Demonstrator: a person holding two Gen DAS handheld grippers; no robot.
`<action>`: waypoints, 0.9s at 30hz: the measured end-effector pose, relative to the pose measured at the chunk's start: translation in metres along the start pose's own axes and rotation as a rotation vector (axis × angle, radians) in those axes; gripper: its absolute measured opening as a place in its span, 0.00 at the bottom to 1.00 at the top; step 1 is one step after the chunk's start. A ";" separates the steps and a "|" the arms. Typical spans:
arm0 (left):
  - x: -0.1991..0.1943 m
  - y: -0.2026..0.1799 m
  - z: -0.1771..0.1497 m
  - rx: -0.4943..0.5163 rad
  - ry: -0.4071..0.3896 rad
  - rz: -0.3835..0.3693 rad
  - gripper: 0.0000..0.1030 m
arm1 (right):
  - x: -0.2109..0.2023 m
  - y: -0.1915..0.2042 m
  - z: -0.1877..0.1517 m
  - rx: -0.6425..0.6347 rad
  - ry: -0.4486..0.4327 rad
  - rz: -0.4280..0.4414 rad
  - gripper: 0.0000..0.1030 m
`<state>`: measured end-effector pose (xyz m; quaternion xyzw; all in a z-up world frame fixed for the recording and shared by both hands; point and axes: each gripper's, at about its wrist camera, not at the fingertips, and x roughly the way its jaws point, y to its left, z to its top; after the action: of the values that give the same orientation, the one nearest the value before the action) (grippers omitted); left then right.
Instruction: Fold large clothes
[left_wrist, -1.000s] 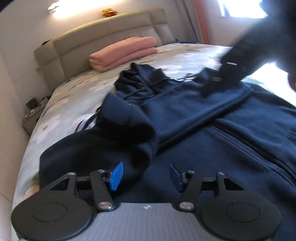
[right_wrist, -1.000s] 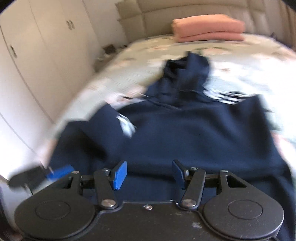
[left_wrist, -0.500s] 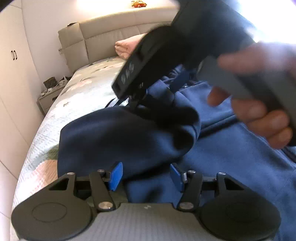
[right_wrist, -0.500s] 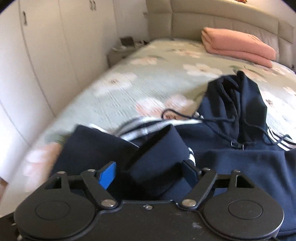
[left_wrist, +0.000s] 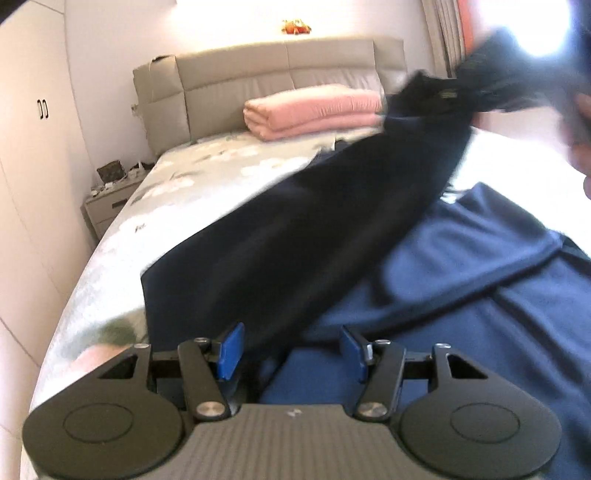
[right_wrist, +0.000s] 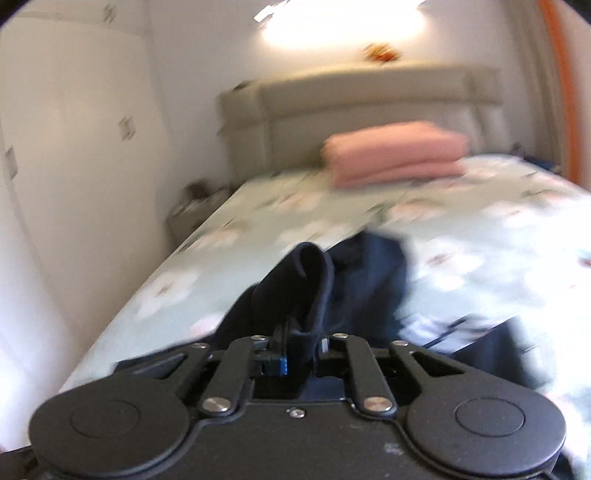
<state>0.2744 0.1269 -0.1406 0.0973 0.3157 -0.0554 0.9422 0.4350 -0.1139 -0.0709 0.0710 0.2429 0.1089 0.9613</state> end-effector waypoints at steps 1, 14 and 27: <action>0.002 -0.003 0.006 0.000 -0.008 -0.007 0.59 | -0.005 -0.018 0.006 -0.001 -0.023 -0.039 0.13; 0.074 -0.018 0.015 -0.097 0.130 -0.157 0.63 | 0.031 -0.188 -0.069 0.227 0.199 -0.494 0.63; 0.097 -0.026 0.014 -0.117 0.124 -0.167 0.53 | 0.111 -0.100 -0.082 -0.151 0.324 -0.138 0.07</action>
<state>0.3553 0.0944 -0.1924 0.0188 0.3830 -0.1093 0.9171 0.5077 -0.1764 -0.2116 -0.0369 0.3898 0.0705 0.9175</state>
